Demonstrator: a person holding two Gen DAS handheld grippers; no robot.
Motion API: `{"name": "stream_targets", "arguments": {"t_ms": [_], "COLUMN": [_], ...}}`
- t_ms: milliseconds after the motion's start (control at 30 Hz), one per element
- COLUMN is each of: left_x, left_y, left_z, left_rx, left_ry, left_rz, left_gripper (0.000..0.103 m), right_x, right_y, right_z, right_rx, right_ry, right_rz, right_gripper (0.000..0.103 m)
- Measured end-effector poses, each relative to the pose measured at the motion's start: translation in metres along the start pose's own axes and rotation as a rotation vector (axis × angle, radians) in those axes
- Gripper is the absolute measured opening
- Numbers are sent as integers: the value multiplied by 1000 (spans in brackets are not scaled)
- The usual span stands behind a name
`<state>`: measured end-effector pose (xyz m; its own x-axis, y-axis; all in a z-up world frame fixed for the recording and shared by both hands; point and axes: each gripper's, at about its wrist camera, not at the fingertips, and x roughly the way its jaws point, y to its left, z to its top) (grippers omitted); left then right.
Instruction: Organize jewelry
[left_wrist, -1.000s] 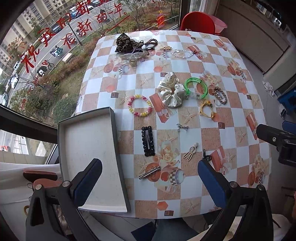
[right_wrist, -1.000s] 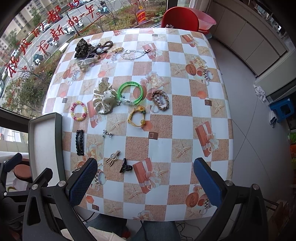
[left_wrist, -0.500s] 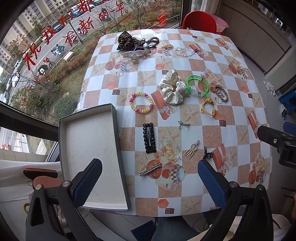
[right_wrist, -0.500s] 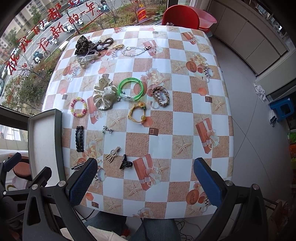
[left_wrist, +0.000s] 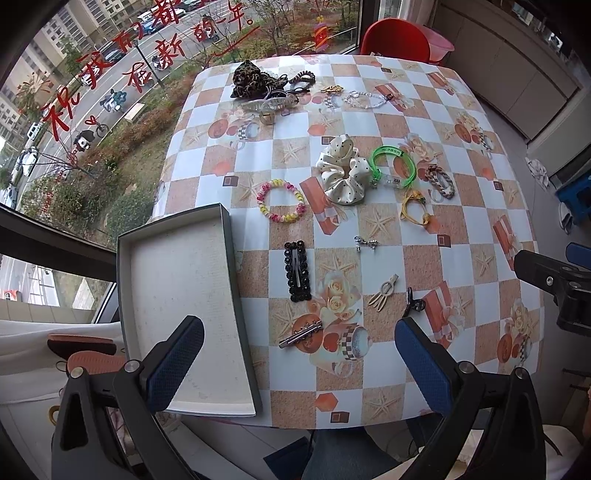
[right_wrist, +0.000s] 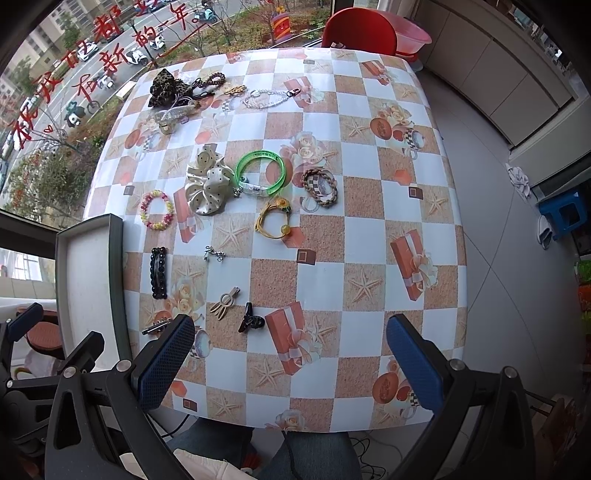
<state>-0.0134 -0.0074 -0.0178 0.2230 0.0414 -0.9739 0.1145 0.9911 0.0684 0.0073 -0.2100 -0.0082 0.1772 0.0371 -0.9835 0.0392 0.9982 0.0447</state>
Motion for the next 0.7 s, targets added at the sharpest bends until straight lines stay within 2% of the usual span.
{"name": "stream_targets", "arguments": {"t_ms": [700], "left_x": [4], "left_y": [6], "left_z": [-4], "left_rx": [-1], "left_ry": [5], "left_rz": [5], "left_gripper": [103], "right_x": [2], "right_y": [2], "right_z": [2], "right_rx": [2], "right_ry": [5], "right_rz": [-2], "right_gripper": [103]}}
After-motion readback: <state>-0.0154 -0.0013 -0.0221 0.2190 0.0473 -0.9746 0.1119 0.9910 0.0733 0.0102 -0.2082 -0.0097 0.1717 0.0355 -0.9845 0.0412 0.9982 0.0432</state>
